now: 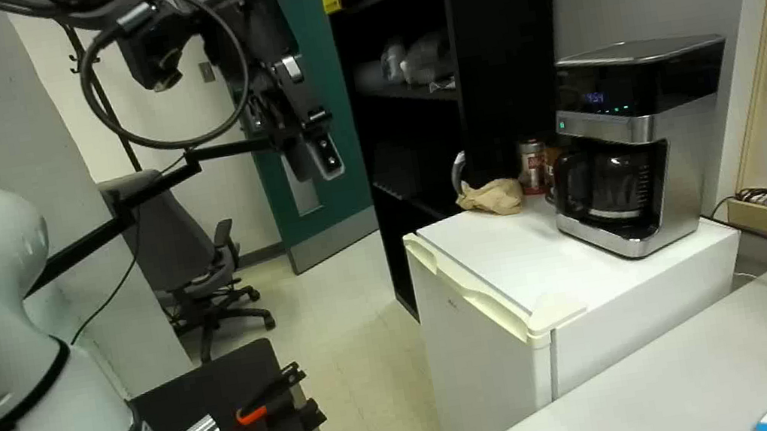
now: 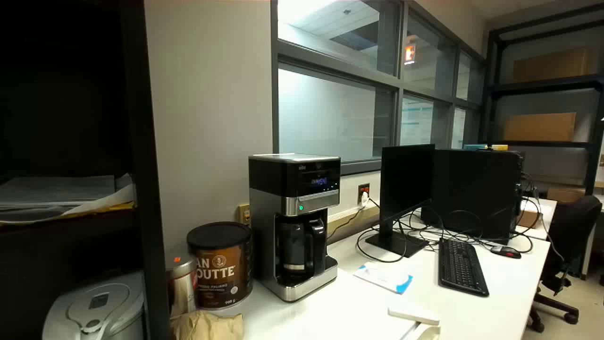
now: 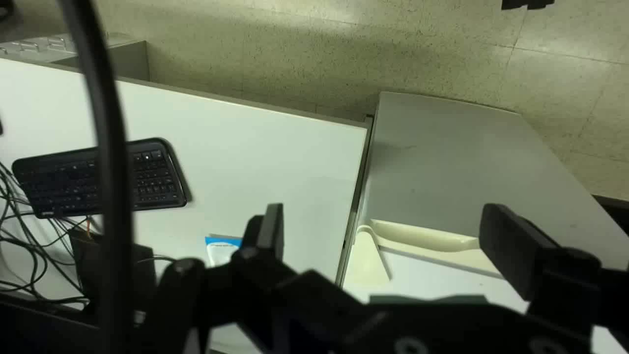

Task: Turn off the coffeemaker.

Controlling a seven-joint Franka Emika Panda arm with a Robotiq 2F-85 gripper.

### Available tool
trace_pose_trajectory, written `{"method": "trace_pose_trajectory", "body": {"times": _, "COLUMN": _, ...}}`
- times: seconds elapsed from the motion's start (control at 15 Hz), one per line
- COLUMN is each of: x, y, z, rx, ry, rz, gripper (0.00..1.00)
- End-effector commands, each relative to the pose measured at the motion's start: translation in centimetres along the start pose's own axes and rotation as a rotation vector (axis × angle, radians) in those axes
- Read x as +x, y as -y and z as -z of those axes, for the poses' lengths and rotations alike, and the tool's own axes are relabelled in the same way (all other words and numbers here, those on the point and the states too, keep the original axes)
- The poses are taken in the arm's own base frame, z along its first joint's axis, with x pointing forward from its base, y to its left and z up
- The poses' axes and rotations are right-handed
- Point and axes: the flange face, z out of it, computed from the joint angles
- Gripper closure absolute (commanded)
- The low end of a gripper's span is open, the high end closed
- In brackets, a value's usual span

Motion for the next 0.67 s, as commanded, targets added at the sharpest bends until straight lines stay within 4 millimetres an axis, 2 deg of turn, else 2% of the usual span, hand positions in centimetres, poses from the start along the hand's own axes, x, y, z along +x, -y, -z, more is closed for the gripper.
{"method": "trace_pose_trajectory", "body": {"times": 0.0, "x": -0.2, "y": 0.1, "z": -0.5, "rx": 0.000, "ry": 0.018, "rz": 0.002, "gripper": 0.00}}
{"method": "trace_pose_trajectory", "body": {"times": 0.13, "x": -0.4, "y": 0.2, "z": -1.4, "rx": 0.001, "ry": 0.038, "rz": 0.005, "gripper": 0.00}}
{"method": "trace_pose_trajectory", "body": {"times": 0.6, "x": -0.4, "y": 0.2, "z": -1.5, "rx": 0.002, "ry": 0.043, "rz": 0.006, "gripper": 0.00}}
